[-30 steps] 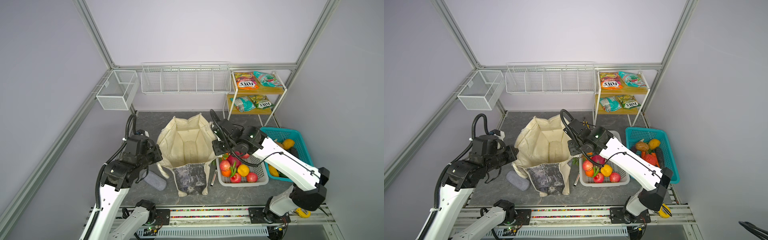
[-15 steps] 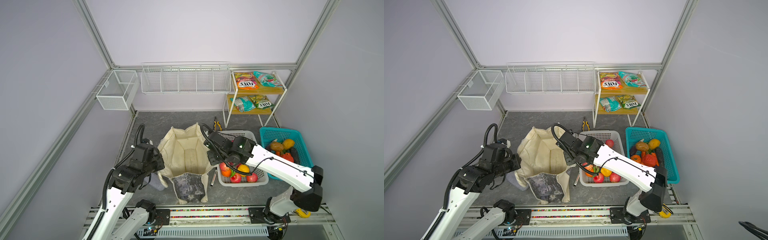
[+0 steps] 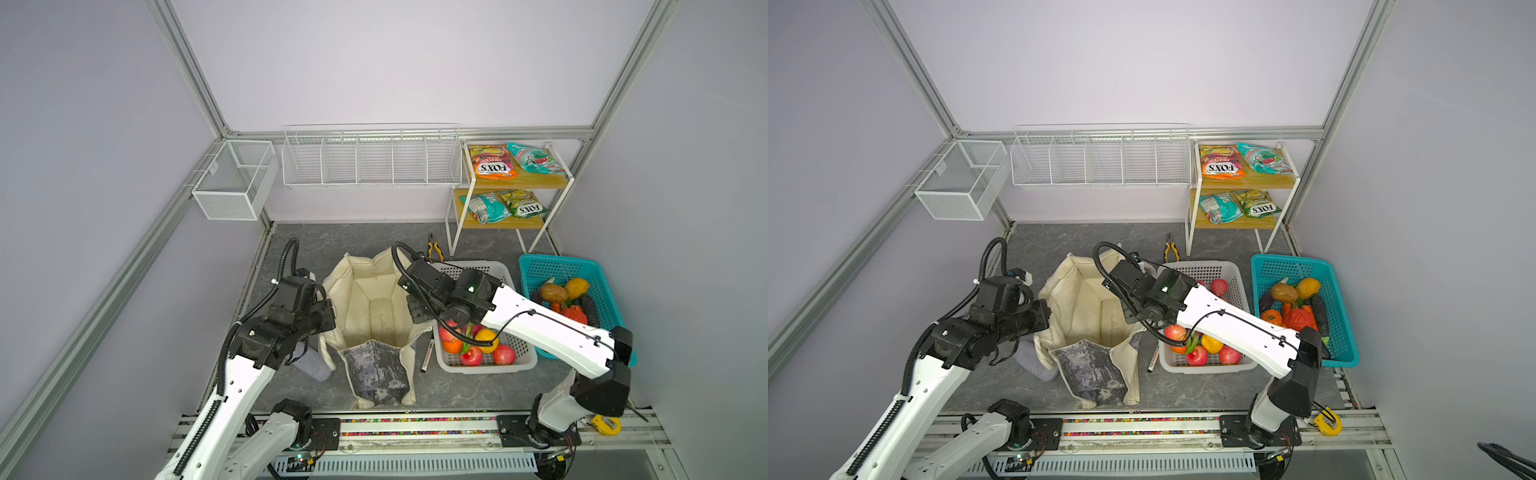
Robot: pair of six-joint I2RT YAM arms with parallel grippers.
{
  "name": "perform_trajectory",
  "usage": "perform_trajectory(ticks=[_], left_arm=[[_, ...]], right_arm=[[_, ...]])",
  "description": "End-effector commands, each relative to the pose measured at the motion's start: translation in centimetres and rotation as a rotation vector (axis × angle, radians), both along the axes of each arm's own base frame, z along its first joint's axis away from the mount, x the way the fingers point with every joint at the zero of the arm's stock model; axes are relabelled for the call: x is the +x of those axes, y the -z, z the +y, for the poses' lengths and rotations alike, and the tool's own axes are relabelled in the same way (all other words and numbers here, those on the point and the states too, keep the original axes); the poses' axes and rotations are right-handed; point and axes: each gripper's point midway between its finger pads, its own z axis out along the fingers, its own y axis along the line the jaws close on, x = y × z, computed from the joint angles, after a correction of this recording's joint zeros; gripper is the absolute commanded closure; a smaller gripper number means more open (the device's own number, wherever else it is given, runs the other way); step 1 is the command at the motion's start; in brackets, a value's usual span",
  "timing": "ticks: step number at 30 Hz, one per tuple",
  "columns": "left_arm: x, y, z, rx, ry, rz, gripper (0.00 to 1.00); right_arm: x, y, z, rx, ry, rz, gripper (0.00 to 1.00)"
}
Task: Place the food into the grocery bag and tie it
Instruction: 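Pull the bag rim open with both grippers, standing the bag upright, then move the right gripper over the fruit basket while left holds the bag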
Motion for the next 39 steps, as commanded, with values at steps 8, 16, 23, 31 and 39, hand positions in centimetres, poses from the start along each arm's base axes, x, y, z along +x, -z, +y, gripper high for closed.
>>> perform_trajectory(ticks=[8,16,23,31,39], left_arm=[[-0.4,-2.5,0.1,0.0,0.032,-0.073,1.0],[-1.5,-2.5,0.5,0.016,0.055,-0.077,1.0],[-1.3,-2.5,0.2,0.006,0.064,-0.086,1.0],[-1.4,-2.6,0.2,-0.002,0.057,-0.094,1.0],[-1.6,-2.1,0.1,-0.019,0.06,-0.086,1.0]], right_arm=[[0.1,-2.8,-1.4,0.05,0.025,-0.062,0.4],[-1.4,-11.1,-4.9,0.126,0.035,-0.201,0.24],[-2.7,-13.6,-11.5,0.183,0.15,-0.3,0.2],[-5.1,-7.8,-18.0,0.22,0.298,-0.242,0.23],[-6.9,-0.9,-18.7,0.228,0.354,-0.086,0.24]])
